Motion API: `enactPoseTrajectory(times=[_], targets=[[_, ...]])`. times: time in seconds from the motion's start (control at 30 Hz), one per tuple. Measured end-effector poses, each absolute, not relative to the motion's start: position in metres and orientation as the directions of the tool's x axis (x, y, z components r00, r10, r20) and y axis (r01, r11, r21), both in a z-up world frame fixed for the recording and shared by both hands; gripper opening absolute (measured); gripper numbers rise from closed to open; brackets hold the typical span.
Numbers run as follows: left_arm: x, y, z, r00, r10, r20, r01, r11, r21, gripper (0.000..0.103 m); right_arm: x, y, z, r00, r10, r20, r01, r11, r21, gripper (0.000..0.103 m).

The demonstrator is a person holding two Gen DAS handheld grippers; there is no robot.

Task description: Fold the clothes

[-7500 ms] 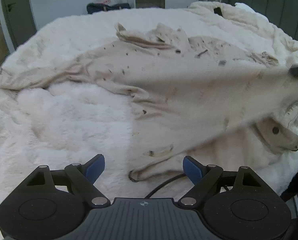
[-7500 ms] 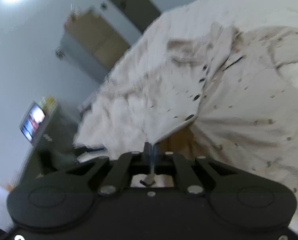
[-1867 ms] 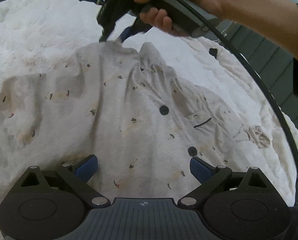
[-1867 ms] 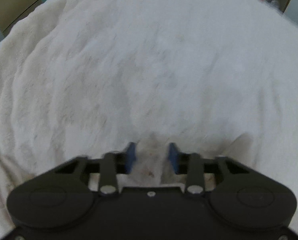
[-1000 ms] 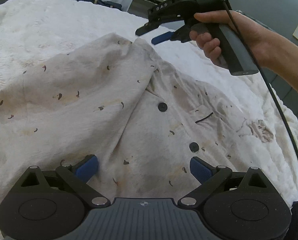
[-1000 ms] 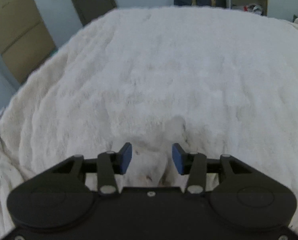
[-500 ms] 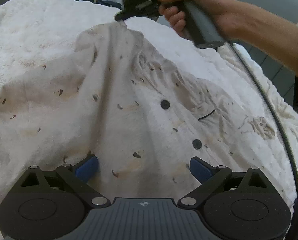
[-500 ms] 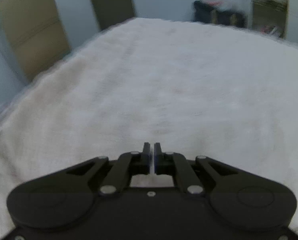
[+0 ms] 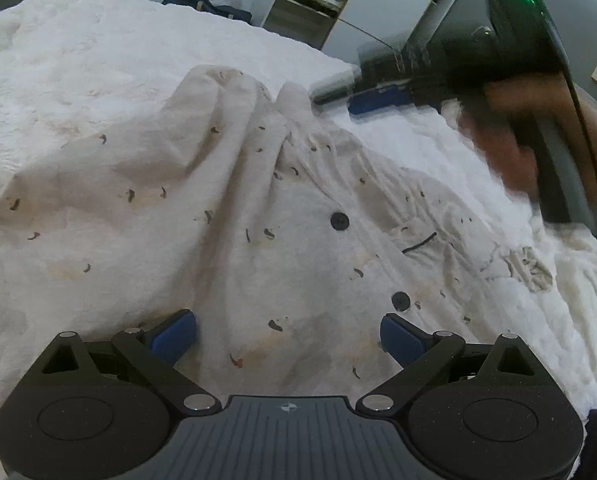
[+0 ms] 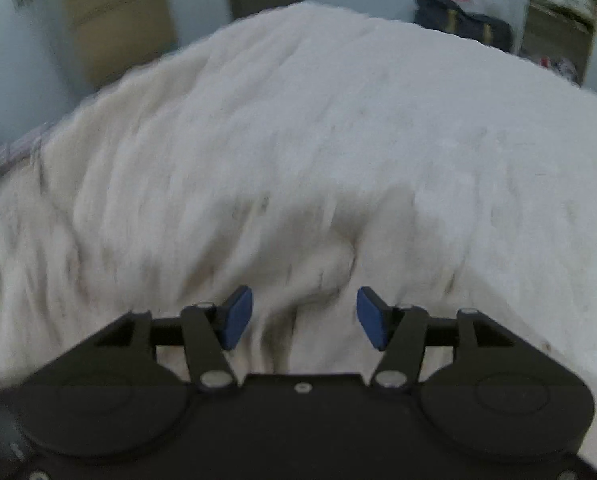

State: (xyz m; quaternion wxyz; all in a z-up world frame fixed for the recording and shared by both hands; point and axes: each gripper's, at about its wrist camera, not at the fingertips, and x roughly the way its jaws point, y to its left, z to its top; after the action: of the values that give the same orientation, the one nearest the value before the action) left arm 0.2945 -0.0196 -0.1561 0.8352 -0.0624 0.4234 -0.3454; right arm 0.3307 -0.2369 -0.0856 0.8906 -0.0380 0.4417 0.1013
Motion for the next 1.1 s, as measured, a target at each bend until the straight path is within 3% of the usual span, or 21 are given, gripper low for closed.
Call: enactPoseTrajectory(times=[0.07, 0.13, 0.2, 0.33, 0.43, 0.53, 0.67, 0.73, 0.83, 0.87, 0.93, 1.0, 1.03, 1.1], targets=[[0.293, -0.021, -0.155, 0.405, -0.629, -0.664, 0.523, 0.755, -0.396, 0.097, 0.323, -0.231, -0.098, 0.580, 0.151, -0.800, -0.220, 0.975, 0.025, 0.043], [0.291, -0.023, -0.156, 0.397, -0.625, -0.673, 0.528, 0.755, -0.390, 0.097, 0.330, -0.224, -0.108, 0.575, 0.142, -0.806, -0.201, 0.979, 0.030, 0.027], [0.288, -0.025, -0.157, 0.394, -0.617, -0.682, 0.533, 0.757, -0.377, 0.097, 0.342, -0.220, -0.113, 0.563, 0.157, -0.812, -0.186, 0.981, 0.061, 0.000], [0.287, -0.029, -0.152, 0.392, -0.618, -0.682, 0.545, 0.753, -0.369, 0.097, 0.342, -0.230, -0.092, 0.554, 0.173, -0.814, -0.126, 0.984, 0.123, 0.000], [0.289, -0.029, -0.148, 0.389, -0.631, -0.671, 0.550, 0.743, -0.381, 0.097, 0.334, -0.240, -0.097, 0.557, 0.071, -0.828, -0.021, 0.997, 0.071, 0.000], [0.288, -0.029, -0.146, 0.385, -0.641, -0.664, 0.559, 0.735, -0.385, 0.097, 0.333, -0.241, -0.127, 0.491, -0.046, -0.870, -0.035, 0.997, -0.072, 0.004], [0.286, -0.023, -0.145, 0.387, -0.640, -0.664, 0.558, 0.736, -0.384, 0.097, 0.340, -0.249, -0.107, 0.605, 0.014, -0.796, 0.042, 0.998, 0.049, 0.011], [0.286, -0.020, -0.142, 0.398, -0.641, -0.657, 0.554, 0.738, -0.385, 0.097, 0.347, -0.246, -0.093, 0.668, -0.022, -0.744, 0.070, 0.997, 0.033, 0.015], [0.290, -0.015, -0.142, 0.401, -0.642, -0.653, 0.536, 0.743, -0.401, 0.097, 0.362, -0.230, -0.104, 0.613, 0.076, -0.787, -0.036, 0.997, 0.068, 0.020], [0.292, -0.015, -0.143, 0.398, -0.641, -0.657, 0.533, 0.744, -0.403, 0.097, 0.366, -0.224, -0.114, 0.564, 0.113, -0.818, -0.078, 0.993, 0.083, 0.028], [0.296, -0.017, -0.149, 0.393, -0.633, -0.667, 0.530, 0.749, -0.397, 0.097, 0.368, -0.208, -0.147, 0.448, 0.059, -0.892, -0.141, 0.990, -0.005, 0.025], [0.298, -0.017, -0.154, 0.394, -0.630, -0.669, 0.526, 0.751, -0.399, 0.097, 0.355, -0.212, -0.143, 0.494, 0.034, -0.869, -0.128, 0.991, -0.034, 0.026], [0.297, -0.016, -0.155, 0.396, -0.633, -0.665, 0.521, 0.752, -0.405, 0.097, 0.336, -0.227, -0.129, 0.552, 0.063, -0.831, -0.082, 0.996, 0.021, 0.029], [0.295, -0.013, -0.156, 0.397, -0.646, -0.652, 0.512, 0.746, -0.426, 0.097, 0.300, -0.254, -0.102, 0.652, 0.101, -0.751, -0.008, 0.992, 0.126, 0.056]])
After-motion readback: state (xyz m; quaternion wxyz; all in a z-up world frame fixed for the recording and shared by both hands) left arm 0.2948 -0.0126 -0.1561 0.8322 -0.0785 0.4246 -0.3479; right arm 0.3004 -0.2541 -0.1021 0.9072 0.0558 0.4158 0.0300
